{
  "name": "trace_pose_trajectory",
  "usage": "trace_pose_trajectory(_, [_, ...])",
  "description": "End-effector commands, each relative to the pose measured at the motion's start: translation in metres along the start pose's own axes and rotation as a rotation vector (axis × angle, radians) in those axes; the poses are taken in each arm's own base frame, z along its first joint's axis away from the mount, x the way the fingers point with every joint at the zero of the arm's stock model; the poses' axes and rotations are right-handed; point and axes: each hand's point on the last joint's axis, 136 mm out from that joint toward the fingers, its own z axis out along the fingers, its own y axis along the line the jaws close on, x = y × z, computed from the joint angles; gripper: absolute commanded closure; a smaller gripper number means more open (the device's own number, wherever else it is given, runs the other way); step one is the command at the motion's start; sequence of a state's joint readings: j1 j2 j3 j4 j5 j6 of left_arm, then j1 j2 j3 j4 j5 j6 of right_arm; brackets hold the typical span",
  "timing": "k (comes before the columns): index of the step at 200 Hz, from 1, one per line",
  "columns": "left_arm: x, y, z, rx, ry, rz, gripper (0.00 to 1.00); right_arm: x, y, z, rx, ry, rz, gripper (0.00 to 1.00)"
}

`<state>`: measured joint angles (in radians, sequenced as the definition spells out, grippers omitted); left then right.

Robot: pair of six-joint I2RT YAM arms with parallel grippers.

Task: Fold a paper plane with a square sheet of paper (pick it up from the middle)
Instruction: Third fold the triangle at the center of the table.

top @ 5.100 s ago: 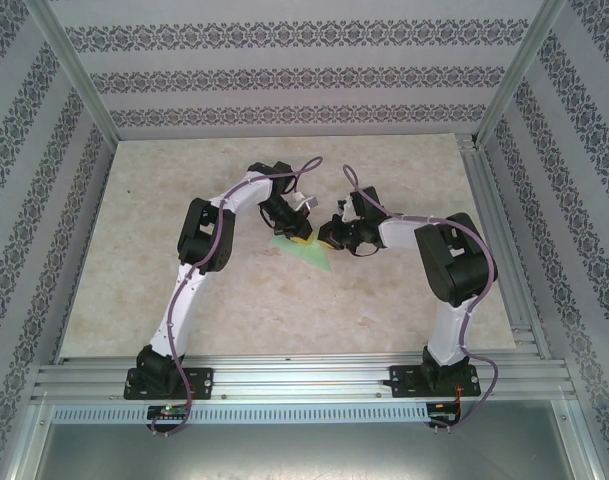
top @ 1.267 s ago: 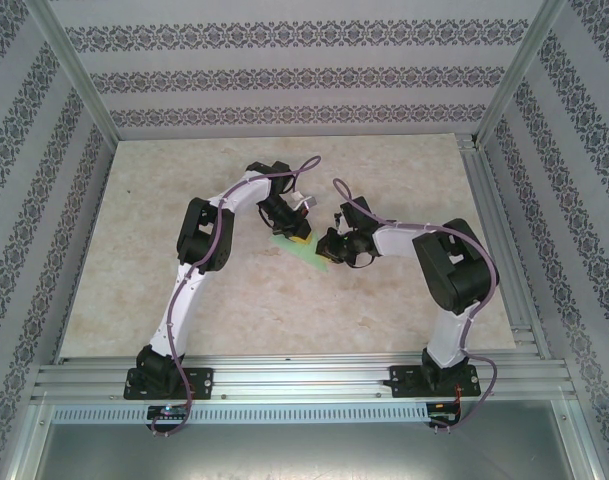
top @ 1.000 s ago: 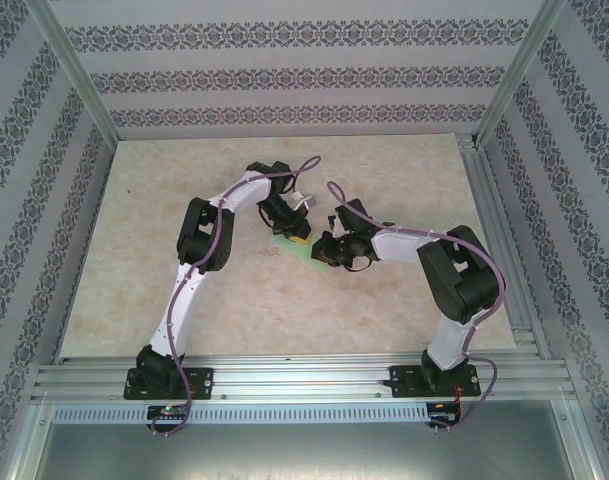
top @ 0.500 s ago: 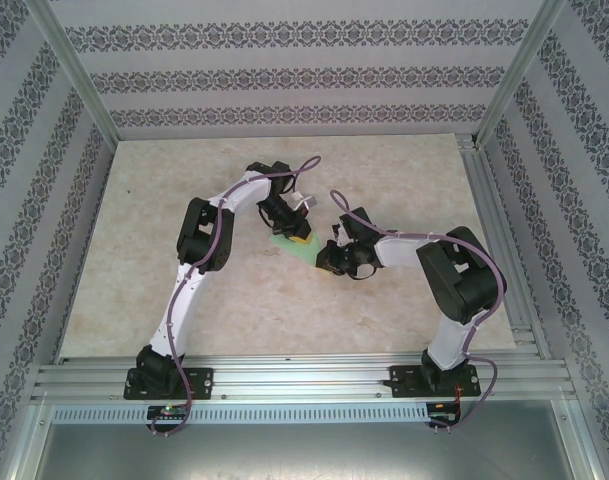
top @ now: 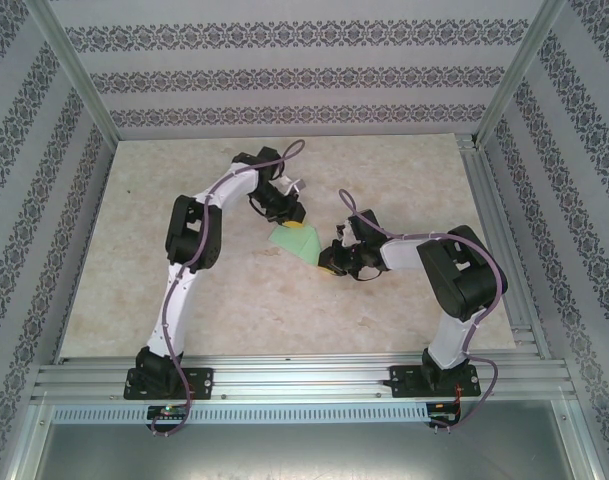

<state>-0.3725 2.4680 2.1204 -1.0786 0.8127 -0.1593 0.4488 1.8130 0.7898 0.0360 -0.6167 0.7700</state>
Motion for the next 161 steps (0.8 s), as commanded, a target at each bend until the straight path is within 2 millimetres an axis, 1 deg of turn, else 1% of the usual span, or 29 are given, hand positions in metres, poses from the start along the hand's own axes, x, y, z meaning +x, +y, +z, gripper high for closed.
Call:
trace_pose_trajectory(1, [-0.016,-0.038,-0.029,0.086,-0.129,0.016,0.93,0.016,-0.045,0.013,0.127,0.031,0.079,0.87])
trace_pose_trajectory(12, [-0.014,-0.046,-0.028,0.141,-0.14,-0.009,0.98,0.016,-0.045,0.013,0.127,0.031,0.08,0.87])
trace_pose_trajectory(25, [-0.012,-0.056,-0.023,0.17,-0.154,-0.009,0.98,0.016,-0.045,0.013,0.128,0.029,0.079,0.87])
trace_pose_trajectory(54, [-0.002,-0.064,0.003,0.192,-0.121,-0.024,0.99,0.015,-0.045,0.014,0.126,0.029,0.081,0.87])
trace_pose_trajectory(79, [0.004,-0.056,0.025,0.191,-0.102,-0.068,1.0,0.014,-0.044,0.014,0.127,0.025,0.08,0.87])
trace_pose_trajectory(94, [0.005,-0.05,0.032,0.184,-0.111,-0.092,0.99,0.013,-0.044,0.014,0.127,0.025,0.081,0.87])
trace_pose_trajectory(100, [0.006,-0.051,0.036,0.2,-0.106,-0.097,0.99,0.013,-0.045,0.014,0.129,0.024,0.082,0.87])
trace_pose_trajectory(108, [0.007,-0.052,0.039,0.214,-0.1,-0.099,0.99,0.014,-0.045,0.014,0.129,0.025,0.082,0.87])
trace_pose_trajectory(125, [0.009,-0.048,0.046,0.204,-0.09,-0.103,0.98,0.014,-0.045,0.014,0.131,0.025,0.084,0.87])
trace_pose_trajectory(142, [0.012,-0.04,0.054,0.188,-0.079,-0.12,0.98,0.013,-0.045,0.014,0.13,0.025,0.083,0.87])
trace_pose_trajectory(161, [0.013,-0.028,0.058,0.138,-0.08,-0.127,0.98,0.013,-0.045,0.014,0.133,0.023,0.083,0.87])
